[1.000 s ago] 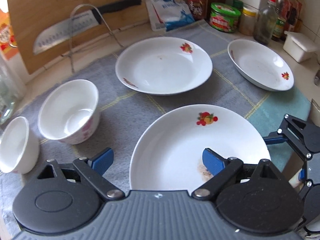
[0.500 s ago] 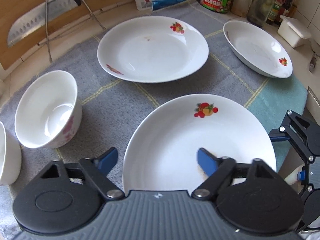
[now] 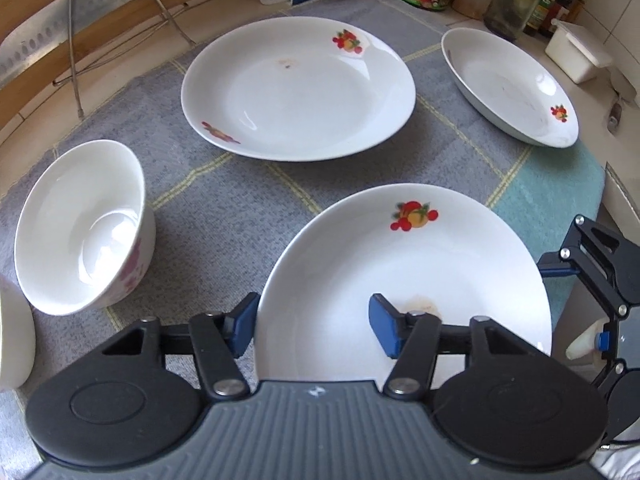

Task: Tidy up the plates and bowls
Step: 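Close the left tool on the rim of the stained plate, then carry the stained plate with the left tool and lower it onto another white plate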

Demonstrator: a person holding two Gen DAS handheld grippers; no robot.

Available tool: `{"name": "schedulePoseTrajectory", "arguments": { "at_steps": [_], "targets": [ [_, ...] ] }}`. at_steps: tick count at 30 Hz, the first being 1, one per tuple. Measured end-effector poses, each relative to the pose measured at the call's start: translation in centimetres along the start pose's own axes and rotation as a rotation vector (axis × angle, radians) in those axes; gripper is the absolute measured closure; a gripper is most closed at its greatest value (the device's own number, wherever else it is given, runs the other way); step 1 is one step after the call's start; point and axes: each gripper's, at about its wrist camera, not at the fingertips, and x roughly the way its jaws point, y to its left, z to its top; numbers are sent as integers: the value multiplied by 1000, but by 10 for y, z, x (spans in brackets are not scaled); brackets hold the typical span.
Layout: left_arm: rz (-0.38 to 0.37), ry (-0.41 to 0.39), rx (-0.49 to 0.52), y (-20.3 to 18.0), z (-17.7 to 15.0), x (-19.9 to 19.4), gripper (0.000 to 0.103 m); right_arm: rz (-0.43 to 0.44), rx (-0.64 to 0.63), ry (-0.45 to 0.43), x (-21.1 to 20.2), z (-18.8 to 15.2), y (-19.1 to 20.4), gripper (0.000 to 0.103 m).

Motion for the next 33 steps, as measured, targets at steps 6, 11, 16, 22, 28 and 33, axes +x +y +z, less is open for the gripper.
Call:
{"name": "schedulePoseTrajectory", "arguments": {
  "at_steps": [6,11,16,22,28,33],
  "targets": [
    [-23,23,4,3,2,4,48,-6,5,0,0,0,1,2],
    [-38,33,8,4,3,6,48,-4,6,4,0,1,1,1],
    [-38,33,18,3,2,6,48,-4,6,13,1,2,0,1],
    [-39,27,24,2,2,6,48,2,15,25,2,4,-1,1],
    [-38,17,27,0,3,5,47,6,18,24,-1,7,-4,1],
    [-37,0,28,-2,5,-1,47,6,11,17,-6,10,-6,1]
  ]
}}
